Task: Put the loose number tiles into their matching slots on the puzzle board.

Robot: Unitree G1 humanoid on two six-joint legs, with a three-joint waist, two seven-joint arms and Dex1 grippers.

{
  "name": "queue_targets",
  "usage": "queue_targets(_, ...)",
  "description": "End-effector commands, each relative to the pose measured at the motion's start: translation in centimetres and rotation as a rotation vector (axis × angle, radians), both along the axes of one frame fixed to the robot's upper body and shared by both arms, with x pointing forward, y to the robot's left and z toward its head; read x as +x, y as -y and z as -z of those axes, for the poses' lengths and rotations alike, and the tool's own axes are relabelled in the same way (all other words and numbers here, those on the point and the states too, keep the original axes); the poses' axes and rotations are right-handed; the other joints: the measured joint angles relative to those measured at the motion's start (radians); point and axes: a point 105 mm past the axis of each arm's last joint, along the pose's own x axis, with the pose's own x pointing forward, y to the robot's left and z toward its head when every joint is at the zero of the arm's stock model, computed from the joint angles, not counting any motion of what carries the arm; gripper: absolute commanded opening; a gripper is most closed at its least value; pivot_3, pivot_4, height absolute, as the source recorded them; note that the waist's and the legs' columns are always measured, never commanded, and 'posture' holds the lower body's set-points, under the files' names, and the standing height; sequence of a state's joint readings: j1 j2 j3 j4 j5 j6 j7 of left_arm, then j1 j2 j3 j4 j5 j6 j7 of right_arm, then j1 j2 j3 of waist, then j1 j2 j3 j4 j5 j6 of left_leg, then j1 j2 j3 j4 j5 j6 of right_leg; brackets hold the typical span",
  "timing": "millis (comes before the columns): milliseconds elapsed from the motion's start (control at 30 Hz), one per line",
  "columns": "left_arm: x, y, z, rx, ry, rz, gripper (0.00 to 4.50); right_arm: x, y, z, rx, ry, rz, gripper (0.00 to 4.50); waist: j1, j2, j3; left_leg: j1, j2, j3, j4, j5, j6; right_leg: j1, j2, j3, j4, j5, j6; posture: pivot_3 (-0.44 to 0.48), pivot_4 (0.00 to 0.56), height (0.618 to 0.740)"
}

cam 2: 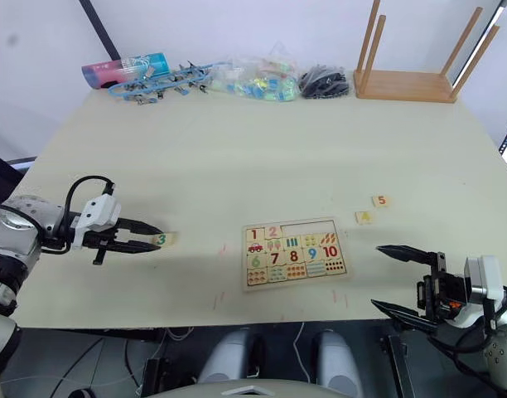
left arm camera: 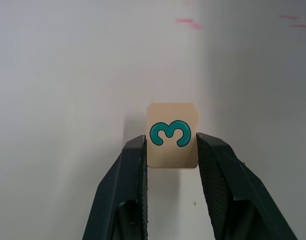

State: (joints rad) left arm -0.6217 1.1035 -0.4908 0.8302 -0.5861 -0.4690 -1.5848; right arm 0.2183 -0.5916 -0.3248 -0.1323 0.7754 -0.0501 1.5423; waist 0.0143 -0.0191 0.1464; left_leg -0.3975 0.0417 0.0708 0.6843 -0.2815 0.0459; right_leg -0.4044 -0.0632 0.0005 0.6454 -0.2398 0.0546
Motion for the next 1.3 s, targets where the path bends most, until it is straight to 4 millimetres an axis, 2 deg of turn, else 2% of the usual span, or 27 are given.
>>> queue_targets(33, -0.1, 0.4, -2.1, -0.024, 0.029, 0.025, 0.95, 0.1, 0.3, -0.4, -0.010, 0.034, 0.010, 4.50, 0.000, 0.000, 0.000, 0.000, 0.000, 0.000, 0.000, 0.000, 0.000, 0.000, 0.000, 0.000, 0.000, 0.000, 0.000, 0.000, 0.150, 0.737)
queue_targets(133, -0.1, 1.9, -2.9, -0.039, 0.038, 0.058, 0.95, 0.3, 0.4, -0.3, -0.013, 0.035, 0.018, 4.50, 0.001, 0.000, 0.000, 0.000, 0.000, 0.000, 0.000, 0.000, 0.000, 0.000, 0.000, 0.000, 0.000, 0.000, 0.000, 0.000, 0.150, 0.737)
queue_targets(267, -0.4, 5.1, -4.0, -0.071, 0.049, 0.061, 0.95, 0.7, 0.7, -0.5, -0.025, 0.039, 0.043, 4.50, 0.000, 0.000, 0.000, 0.000, 0.000, 0.000, 0.000, 0.000, 0.000, 0.000, 0.000, 0.000, 0.000, 0.000, 0.000, 0.000, 0.150, 0.737)
queue_targets(400, -0.7, 7.1, -4.7, -0.077, 0.047, 0.046, 0.95, 1.0, 0.9, -0.6, -0.030, 0.045, 0.058, 4.50, 0.000, 0.000, 0.000, 0.000, 0.000, 0.000, 0.000, 0.000, 0.000, 0.000, 0.000, 0.000, 0.000, 0.000, 0.000, 0.000, 0.150, 0.737)
queue_targets(500, -0.7, 9.5, -5.7, -0.095, 0.055, 0.053, 0.95, 1.4, 1.0, -0.7, -0.034, 0.060, 0.079, 4.50, 0.001, 0.001, 0.000, 0.000, 0.000, 0.000, 0.000, 0.000, 0.000, 0.000, 0.001, 0.000, 0.000, 0.000, 0.000, 0.000, 0.150, 0.737)
queue_targets(600, -1.1, 12.1, -5.7, -0.060, 0.035, 0.077, 0.95, 1.6, 1.0, -0.8, -0.033, 0.074, 0.091, 4.50, 0.003, 0.000, 0.001, 0.000, -0.001, 0.000, 0.000, 0.000, 0.000, 0.001, 0.001, 0.000, 0.000, 0.000, 0.000, 0.000, 0.150, 0.737)
queue_targets(700, -1.3, 13.7, -5.6, -0.036, 0.035, 0.099, 0.95, 1.7, 0.9, -0.8, -0.031, 0.087, 0.102, 4.50, 0.001, 0.001, 0.001, 0.000, -0.002, 0.001, 0.001, 0.000, 0.000, 0.001, 0.001, 0.000, 0.000, 0.000, 0.000, 0.000, 0.150, 0.737)
queue_targets(1000, -0.9, 17.6, -5.5, -0.012, 0.025, 0.123, 0.95, 2.1, 0.7, -1.1, -0.024, 0.104, 0.123, 4.50, 0.001, 0.001, 0.001, 0.000, -0.001, 0.000, 0.001, 0.001, -0.001, 0.001, 0.003, 0.002, 0.000, 0.000, 0.000, 0.000, 0.150, 0.737)
queue_targets(1200, -0.7, 20.4, -4.6, 0.044, 0.033, 0.093, 0.95, 2.0, 0.8, -1.2, -0.026, 0.106, 0.136, 4.50, 0.003, 0.001, 0.001, 0.000, -0.002, 0.000, 0.001, 0.001, -0.001, 0.001, 0.004, 0.003, 0.000, 0.000, 0.000, 0.000, 0.150, 0.737)
queue_targets(1300, -0.4, 21.5, -4.6, 0.049, -0.007, 0.057, 0.95, 1.9, 0.8, -1.2, -0.026, 0.105, 0.138, 4.50, 0.002, 0.001, 0.001, 0.000, -0.002, 0.000, 0.001, 0.001, 0.000, 0.002, 0.011, 0.014, 0.000, 0.000, 0.000, 0.000, 0.150, 0.737)
